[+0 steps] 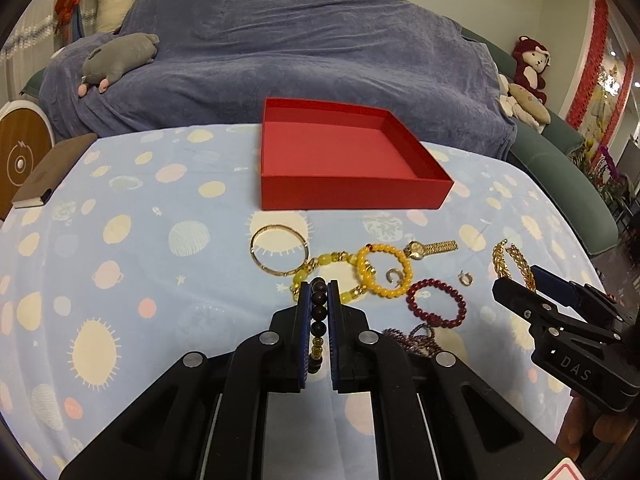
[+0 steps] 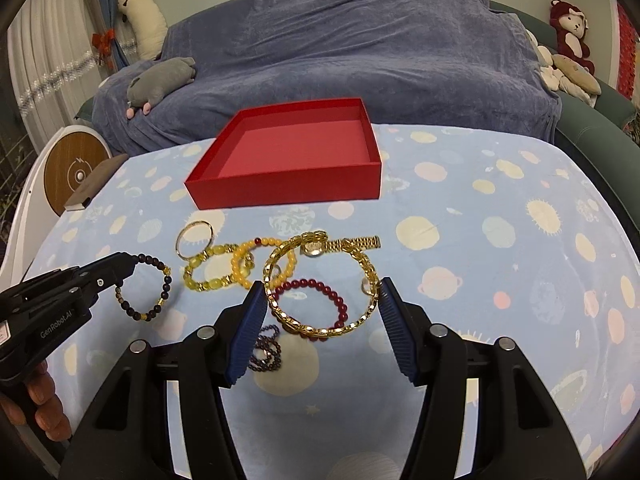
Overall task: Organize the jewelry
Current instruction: 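Carry both bracelets into the red box and open both tools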
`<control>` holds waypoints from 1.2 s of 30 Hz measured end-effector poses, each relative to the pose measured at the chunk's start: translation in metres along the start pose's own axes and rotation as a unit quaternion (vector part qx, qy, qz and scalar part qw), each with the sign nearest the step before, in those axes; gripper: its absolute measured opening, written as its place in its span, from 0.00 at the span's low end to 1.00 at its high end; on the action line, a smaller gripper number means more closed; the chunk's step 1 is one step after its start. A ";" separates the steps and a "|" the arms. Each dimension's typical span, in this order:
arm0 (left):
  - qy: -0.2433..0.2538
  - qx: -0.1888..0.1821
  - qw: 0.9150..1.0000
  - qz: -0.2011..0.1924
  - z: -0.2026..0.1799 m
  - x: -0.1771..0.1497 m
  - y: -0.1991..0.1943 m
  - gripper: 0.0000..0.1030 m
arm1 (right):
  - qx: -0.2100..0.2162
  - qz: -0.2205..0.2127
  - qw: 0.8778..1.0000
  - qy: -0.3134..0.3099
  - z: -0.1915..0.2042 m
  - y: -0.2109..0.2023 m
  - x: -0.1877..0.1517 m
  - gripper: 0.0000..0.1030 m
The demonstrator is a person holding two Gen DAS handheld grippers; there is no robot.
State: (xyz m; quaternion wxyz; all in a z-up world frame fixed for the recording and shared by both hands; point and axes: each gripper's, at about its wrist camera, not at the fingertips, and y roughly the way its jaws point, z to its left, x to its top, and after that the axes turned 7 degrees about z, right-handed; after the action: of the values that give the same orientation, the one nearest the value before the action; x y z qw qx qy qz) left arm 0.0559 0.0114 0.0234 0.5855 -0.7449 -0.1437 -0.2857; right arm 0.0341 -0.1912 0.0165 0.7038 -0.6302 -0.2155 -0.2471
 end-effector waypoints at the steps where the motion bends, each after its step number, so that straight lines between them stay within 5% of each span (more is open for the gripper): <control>1: 0.002 -0.004 1.000 -0.006 -0.002 0.006 -0.005 0.06 | 0.004 -0.005 1.000 -0.003 0.001 -0.004 0.007 0.53; 9: 0.031 0.002 0.998 -0.047 -0.010 0.093 -0.005 0.06 | 0.021 -0.027 0.999 -0.021 0.000 0.006 0.097 0.53; 20: 0.010 0.014 0.999 -0.028 0.012 0.231 0.116 0.06 | 0.034 0.013 0.998 -0.045 -0.002 0.139 0.220 0.53; 26: -0.004 0.015 1.000 0.010 0.024 0.259 0.179 0.06 | 0.021 0.065 0.997 -0.029 -0.012 0.207 0.248 0.53; 32: 0.000 0.028 0.999 0.018 0.027 0.267 0.201 0.06 | 0.005 0.071 0.997 -0.029 -0.014 0.226 0.256 0.57; 36: -0.004 0.046 0.999 0.009 0.028 0.269 0.199 0.20 | -0.009 0.051 0.998 -0.040 -0.010 0.221 0.255 0.62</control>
State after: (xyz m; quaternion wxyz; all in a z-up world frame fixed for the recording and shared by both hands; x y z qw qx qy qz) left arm 0.3866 -0.0485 0.0212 0.6212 -0.7196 -0.1519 -0.2706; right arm 0.3713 -0.2025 -0.0006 0.7005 -0.6561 -0.2091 -0.1874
